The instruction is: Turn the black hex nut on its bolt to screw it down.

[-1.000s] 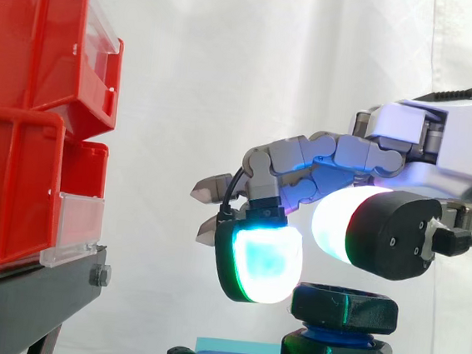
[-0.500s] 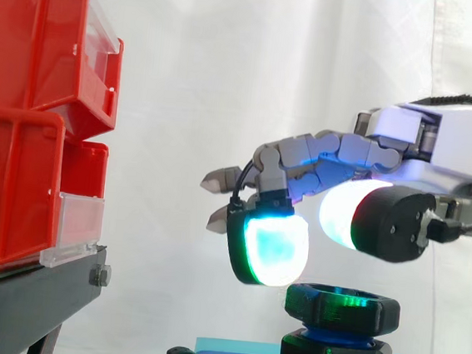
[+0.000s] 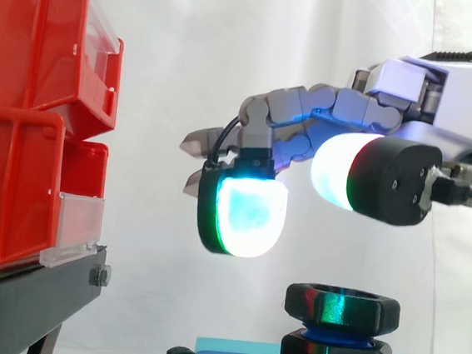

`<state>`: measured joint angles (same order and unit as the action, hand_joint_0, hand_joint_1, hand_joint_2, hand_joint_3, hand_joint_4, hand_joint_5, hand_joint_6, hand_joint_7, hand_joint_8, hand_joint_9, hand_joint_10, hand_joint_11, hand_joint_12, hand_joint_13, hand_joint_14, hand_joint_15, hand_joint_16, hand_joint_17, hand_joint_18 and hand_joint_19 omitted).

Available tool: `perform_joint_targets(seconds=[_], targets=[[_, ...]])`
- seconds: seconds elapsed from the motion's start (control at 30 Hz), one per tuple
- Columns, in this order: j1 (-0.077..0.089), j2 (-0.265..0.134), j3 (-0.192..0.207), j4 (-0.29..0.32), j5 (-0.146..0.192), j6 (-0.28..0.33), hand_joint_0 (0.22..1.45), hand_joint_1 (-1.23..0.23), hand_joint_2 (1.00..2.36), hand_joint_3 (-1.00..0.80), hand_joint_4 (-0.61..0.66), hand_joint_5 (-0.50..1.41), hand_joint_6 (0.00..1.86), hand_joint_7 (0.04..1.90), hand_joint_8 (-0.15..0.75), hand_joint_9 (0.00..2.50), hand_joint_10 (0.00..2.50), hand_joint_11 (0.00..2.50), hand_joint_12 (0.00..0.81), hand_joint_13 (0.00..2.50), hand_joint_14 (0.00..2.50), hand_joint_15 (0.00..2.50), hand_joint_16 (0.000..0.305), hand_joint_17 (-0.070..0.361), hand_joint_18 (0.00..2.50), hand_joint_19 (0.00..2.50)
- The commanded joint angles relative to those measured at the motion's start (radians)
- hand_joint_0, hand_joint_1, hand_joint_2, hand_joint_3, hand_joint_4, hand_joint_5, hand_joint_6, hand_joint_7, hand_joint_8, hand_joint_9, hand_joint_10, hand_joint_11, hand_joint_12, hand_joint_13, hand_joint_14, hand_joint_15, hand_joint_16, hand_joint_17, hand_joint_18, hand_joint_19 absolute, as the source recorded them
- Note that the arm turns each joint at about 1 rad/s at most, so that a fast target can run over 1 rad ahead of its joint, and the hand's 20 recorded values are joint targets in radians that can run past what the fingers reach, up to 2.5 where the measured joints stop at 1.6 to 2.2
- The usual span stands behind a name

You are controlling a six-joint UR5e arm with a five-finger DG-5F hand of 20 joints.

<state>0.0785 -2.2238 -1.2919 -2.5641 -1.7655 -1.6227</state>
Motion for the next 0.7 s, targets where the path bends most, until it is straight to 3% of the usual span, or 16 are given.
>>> perform_joint_targets(seconds=[0.0, 0.17, 0.37, 0.67], targets=[[0.018, -0.01, 0.0, 0.021, 0.014, 0.0, 0.5, -0.14, 1.0, -0.5, 0.21, -0.07, 0.5, 1.29, 0.238, 0.67, 0.0, 0.0, 0.317, 0.36, 0.0, 0.0, 0.048, 0.108, 0.47, 0.56], [0.04, -0.01, 0.0, 0.015, 0.051, 0.0, 0.5, -0.14, 1.0, -0.5, 0.21, -0.07, 0.5, 1.29, 0.238, 0.67, 0.0, 0.0, 0.316, 0.36, 0.0, 0.0, 0.048, 0.108, 0.47, 0.57], [0.056, -0.01, -0.001, 0.013, 0.06, -0.002, 0.5, -0.15, 1.0, -0.5, 0.22, -0.07, 0.5, 1.22, 0.237, 0.67, 0.0, 0.0, 0.316, 0.36, 0.0, 0.0, 0.048, 0.109, 0.47, 0.57], [0.058, -0.01, -0.001, -0.031, 0.06, 0.0, 0.51, -0.17, 1.0, -0.5, 0.22, -0.07, 0.5, 1.22, 0.236, 0.67, 0.0, 0.0, 0.316, 0.37, 0.0, 0.0, 0.048, 0.108, 0.48, 0.57]])
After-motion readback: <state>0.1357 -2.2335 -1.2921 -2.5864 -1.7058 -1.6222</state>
